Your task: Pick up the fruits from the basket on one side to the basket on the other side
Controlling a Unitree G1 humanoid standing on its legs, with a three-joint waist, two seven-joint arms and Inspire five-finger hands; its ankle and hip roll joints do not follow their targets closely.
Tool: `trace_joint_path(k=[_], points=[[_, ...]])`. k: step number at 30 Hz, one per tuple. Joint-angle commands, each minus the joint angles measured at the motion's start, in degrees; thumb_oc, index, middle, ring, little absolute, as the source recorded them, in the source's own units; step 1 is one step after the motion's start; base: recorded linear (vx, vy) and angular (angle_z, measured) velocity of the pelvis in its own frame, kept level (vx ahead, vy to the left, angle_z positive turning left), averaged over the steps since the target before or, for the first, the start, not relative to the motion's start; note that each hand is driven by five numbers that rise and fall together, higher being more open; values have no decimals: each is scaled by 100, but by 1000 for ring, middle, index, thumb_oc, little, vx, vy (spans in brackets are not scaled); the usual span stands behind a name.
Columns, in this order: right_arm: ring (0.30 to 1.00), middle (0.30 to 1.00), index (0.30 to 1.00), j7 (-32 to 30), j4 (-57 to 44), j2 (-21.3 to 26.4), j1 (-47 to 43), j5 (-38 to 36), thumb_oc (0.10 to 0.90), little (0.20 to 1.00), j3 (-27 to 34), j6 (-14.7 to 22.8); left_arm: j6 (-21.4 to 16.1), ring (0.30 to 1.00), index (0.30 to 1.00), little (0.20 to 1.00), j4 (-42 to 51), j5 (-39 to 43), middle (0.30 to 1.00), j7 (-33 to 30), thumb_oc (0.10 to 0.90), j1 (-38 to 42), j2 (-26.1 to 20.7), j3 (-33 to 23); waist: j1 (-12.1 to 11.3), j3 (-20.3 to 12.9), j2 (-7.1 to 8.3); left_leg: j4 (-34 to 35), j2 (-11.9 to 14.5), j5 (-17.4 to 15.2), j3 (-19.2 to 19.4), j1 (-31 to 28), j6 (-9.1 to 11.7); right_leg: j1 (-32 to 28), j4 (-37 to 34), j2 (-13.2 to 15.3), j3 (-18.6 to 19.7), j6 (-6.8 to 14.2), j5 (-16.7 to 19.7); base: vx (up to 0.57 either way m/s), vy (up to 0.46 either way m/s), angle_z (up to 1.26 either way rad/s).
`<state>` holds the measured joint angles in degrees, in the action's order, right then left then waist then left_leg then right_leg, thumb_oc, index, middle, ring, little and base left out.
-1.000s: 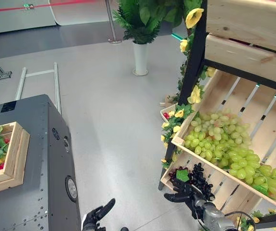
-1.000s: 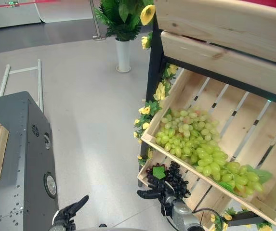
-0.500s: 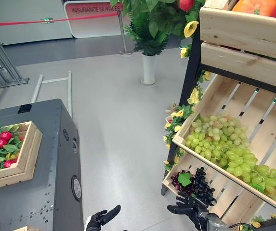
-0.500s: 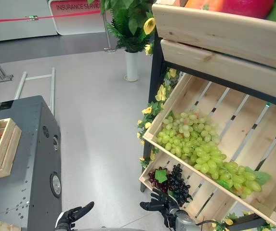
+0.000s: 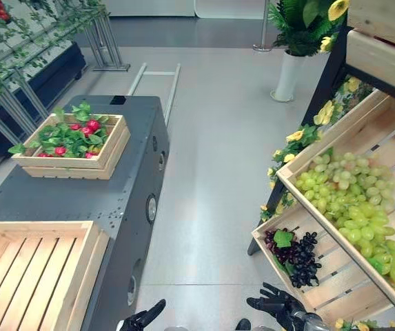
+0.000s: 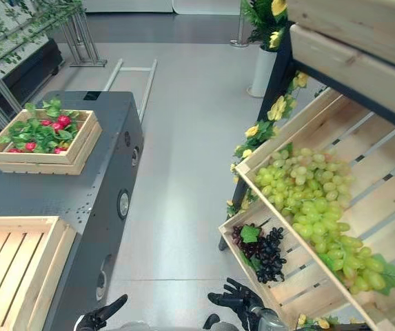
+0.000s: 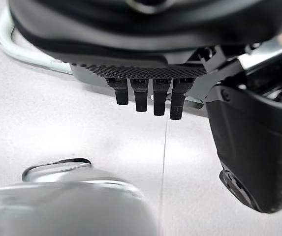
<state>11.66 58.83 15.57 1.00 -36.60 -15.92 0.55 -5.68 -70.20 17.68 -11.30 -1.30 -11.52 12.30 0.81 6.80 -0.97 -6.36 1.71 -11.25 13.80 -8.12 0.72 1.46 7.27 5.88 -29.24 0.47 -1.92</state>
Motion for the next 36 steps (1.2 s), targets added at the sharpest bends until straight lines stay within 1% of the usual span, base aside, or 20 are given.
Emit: trace_joint_path(k=[1,3,6,7,8,9,10,13,15,17,19,20,22,26,27,29,31,33,35,36], points=[[900,900,900,-224,-55,-220,-534,-491,800,900,117,398,-344,900,900,900,122,-351,900,-91,800,474,-149,189,-146,63,55,835,-629,4,-691,-477,-79,281,-157,-530,359,294,36,-326,75,44],[900,900,900,-148,-41,-264,-589,-488,800,900,146,375,-363,900,900,900,125,-450,900,-124,800,480,-198,199,-179,116,105,855,-651,40,-634,-422,-144,288,-459,-475,413,520,364,-394,84,14],[900,900,900,-54,-43,-293,-659,-368,800,900,106,480,-333,900,900,900,82,-497,900,-48,800,504,-329,215,-224,159,150,1036,-655,162,-525,-410,-200,285,-817,-397,386,733,744,-313,57,-7],[900,900,900,-120,-34,-312,-670,-350,800,900,98,503,-277,900,900,900,43,-615,900,-8,800,531,-350,208,-201,160,159,1086,-663,227,-553,-383,-241,333,-831,-399,541,787,823,-279,43,-12],[900,900,900,-143,-16,-325,-664,-325,800,900,98,503,-228,900,900,900,-3,-754,900,19,800,563,-356,249,-125,156,148,1113,-659,297,-673,-337,-306,436,-626,-436,935,773,800,-291,42,-10],[900,900,900,-140,-19,-333,-636,-311,800,900,98,496,-151,900,900,900,-4,-807,900,48,800,581,-375,375,-3,151,127,1118,-656,363,-834,-278,-389,569,-151,-495,1493,697,706,-279,26,0],[900,900,900,-121,-11,-331,-614,-307,800,900,105,495,-68,900,900,900,12,-802,900,74,800,615,-406,465,62,119,137,1118,-679,475,-897,-158,-457,696,199,-503,1749,617,693,-278,14,39],[900,900,900,22,137,-336,-637,-222,800,900,103,421,61,900,900,900,-75,-617,900,189,800,660,-383,495,48,48,-3,1136,-579,609,-811,-43,-490,604,1663,-198,1640,406,209,-214,-1,51],[900,900,900,101,352,-406,-685,-11,800,900,126,396,68,900,900,900,-136,-457,900,328,800,634,-332,447,13,-11,-48,1069,-539,606,-822,55,-546,334,1967,-124,1853,289,-124,-192,-112,41],[900,900,900,14,646,-509,-751,99,800,900,122,369,172,900,900,900,-210,-226,900,417,800,615,-286,378,-53,-118,-7,942,-561,580,-928,176,-596,-30,1644,-100,1976,303,-276,-148,-219,35],[900,900,900,13,932,-581,-801,113,800,900,132,404,163,900,900,900,-345,-78,900,426,800,569,-202,317,-171,-223,78,840,-537,639,-1057,300,-502,-663,364,-275,2059,243,-545,-132,-298,17],[900,900,900,8,1030,-600,-839,153,800,900,136,401,154,900,900,900,-371,-27,900,377,800,528,-154,255,-263,-256,126,839,-515,675,-987,352,-420,-865,-329,-291,1964,244,-469,-171,-289,-16],[900,900,900,60,1134,-563,-930,306,800,900,136,309,75,900,900,900,-378,197,900,256,800,418,-75,68,-374,-269,160,943,-424,832,-849,442,-236,-1004,-1043,-340,1923,240,-223,-195,-260,-45],[900,900,900,141,1170,-513,-798,465,800,900,128,207,-103,900,900,900,-381,104,900,243,800,367,12,-8,-327,-311,206,1105,-373,1056,-836,635,-111,-1008,-1227,-491,2089,133,-106,-174,-161,-15],[900,900,900,106,1139,-474,-699,496,800,900,127,197,-148,900,900,900,-313,-35,900,300,800,381,40,45,-284,-308,230,895,-376,946,-789,673,-118,-981,-1227,-482,2034,96,-107,-212,-71,26],[900,900,900,13,1166,-418,-637,468,800,900,163,156,-170,900,900,900,-221,-81,900,409,800,430,64,137,-205,-268,335,19,-289,590,-391,819,-102,-970,-1227,-392,1934,40,-85,-218,-9,39],[900,900,900,-12,1268,-392,-611,402,800,900,245,132,-221,900,900,900,-187,-51,900,433,800,467,132,238,-161,-203,400,-582,-166,295,-285,843,-110,-1003,-1185,-335,1883,51,-78,-194,51,37],[900,900,900,60,1365,-410,-589,187,800,900,344,142,-183,900,900,900,-134,-70,900,422,800,487,172,281,-95,-209,384,-250,-73,259,-249,580,-145,-948,-1118,-338,1876,77,-91,-168,114,16],[900,900,900,-6,1386,-475,-524,-135,800,900,456,113,-123,900,900,900,-174,-454,900,458,800,508,174,314,11,-264,245,838,-117,608,-449,197,-153,-836,-1030,-397,1905,107,-125,-135,166,7],[900,900,900,-93,1391,-493,-497,-144,800,900,512,91,-124,900,900,900,-181,-579,900,489,800,509,160,354,22,-270,219,910,-122,653,-481,168,-134,-833,-1018,-389,1882,132,-114,-138,164,26]])
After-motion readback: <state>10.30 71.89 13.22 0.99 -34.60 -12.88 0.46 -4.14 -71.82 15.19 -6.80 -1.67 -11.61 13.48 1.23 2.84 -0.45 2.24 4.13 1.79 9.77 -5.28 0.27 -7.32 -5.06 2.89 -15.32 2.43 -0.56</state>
